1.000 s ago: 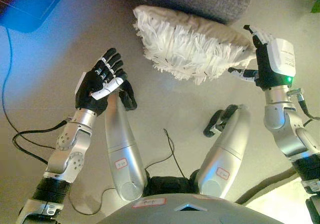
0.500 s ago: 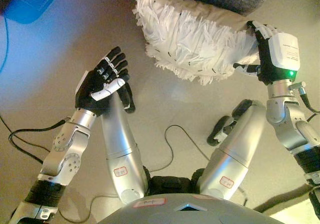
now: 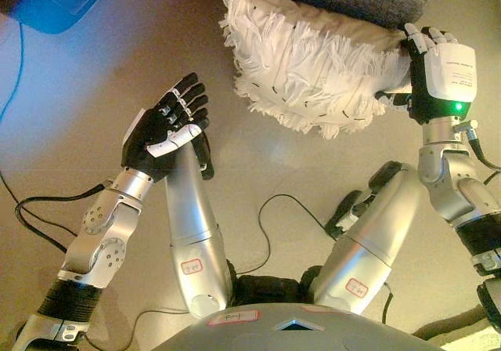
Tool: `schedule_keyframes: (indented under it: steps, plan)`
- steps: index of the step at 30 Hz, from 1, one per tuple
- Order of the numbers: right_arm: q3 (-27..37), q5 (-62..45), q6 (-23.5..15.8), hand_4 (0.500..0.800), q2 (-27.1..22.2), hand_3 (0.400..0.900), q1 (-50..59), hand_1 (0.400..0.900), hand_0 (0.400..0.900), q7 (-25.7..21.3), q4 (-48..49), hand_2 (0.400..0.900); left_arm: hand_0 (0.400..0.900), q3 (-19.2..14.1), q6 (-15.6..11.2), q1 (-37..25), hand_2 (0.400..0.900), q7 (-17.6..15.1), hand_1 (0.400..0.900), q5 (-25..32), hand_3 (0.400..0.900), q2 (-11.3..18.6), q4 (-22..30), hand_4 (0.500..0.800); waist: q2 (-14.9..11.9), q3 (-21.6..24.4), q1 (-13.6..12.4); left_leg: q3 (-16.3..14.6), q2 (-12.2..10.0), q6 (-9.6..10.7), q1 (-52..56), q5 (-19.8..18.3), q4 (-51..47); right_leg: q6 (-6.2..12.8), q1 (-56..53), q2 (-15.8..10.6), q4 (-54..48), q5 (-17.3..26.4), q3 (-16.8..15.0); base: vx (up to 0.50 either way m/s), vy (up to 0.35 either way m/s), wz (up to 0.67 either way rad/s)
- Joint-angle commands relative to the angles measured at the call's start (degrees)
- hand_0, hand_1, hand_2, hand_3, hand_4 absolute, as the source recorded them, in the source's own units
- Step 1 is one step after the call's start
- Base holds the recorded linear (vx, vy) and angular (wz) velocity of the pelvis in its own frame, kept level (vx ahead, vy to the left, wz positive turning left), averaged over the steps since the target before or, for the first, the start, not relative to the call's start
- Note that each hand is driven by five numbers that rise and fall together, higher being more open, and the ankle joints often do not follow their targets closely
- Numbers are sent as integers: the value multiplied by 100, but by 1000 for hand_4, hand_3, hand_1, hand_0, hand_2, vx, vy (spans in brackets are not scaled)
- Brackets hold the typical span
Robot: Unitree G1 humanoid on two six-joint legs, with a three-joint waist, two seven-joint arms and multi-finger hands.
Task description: Pick up the pillow and put it on the sofa.
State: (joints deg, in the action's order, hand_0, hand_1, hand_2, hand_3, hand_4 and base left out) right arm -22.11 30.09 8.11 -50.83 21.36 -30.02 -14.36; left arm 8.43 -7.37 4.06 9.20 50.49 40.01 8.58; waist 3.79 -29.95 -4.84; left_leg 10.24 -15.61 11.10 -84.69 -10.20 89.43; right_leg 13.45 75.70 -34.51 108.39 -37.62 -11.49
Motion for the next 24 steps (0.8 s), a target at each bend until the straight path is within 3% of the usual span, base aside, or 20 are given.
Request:
schedule_keyframes:
  steps: [1, 8, 10, 11, 24]
  plan:
    - [359, 268, -142, 800, 11, 900, 1098, 900, 900, -66, -168, 900, 900, -115, -124, -90, 900, 124, 900, 182, 900, -46, 237, 800, 174, 15, -271, 679, -348, -170, 523, -1586, 870, -558, 760, 168, -536, 1248, -106, 43, 8, 5]
    - [72, -264, 174, 800, 175, 900, 1564, 900, 900, 923, -216, 900, 900, -75, 125, -180, 900, 163, 900, 125, 900, -98, 289, 800, 195, 15, -410, 705, -342, -192, 488, -1647, 994, -585, 727, 25, -547, 1278, -164, 43, -6, 6]
    - [35, -312, 252, 748, 241, 814, 1635, 814, 814, 1137, -164, 814, 900, -69, 185, -182, 900, 139, 900, 117, 900, -110, 303, 800, 201, 15, -428, 713, -344, -188, 480, -1658, 1030, -590, 724, 1, -531, 1288, -186, 41, 9, 2]
    - [7, -363, 300, 500, 269, 400, 1653, 400, 400, 1142, -124, 400, 900, -64, 206, -176, 900, 167, 900, 112, 900, -115, 297, 800, 201, 15, -441, 730, -360, -192, 474, -1658, 1048, -597, 719, -26, -538, 1306, -202, 40, 8, 3]
    - [57, -390, 540, 500, 581, 400, 1608, 400, 400, 1365, -31, 400, 900, 6, 469, -131, 900, 98, 900, 10, 900, -247, 333, 800, 206, 15, -487, 765, -420, -177, 649, -1599, 1012, -614, 466, -165, -685, 1434, -200, 37, 8, -1]
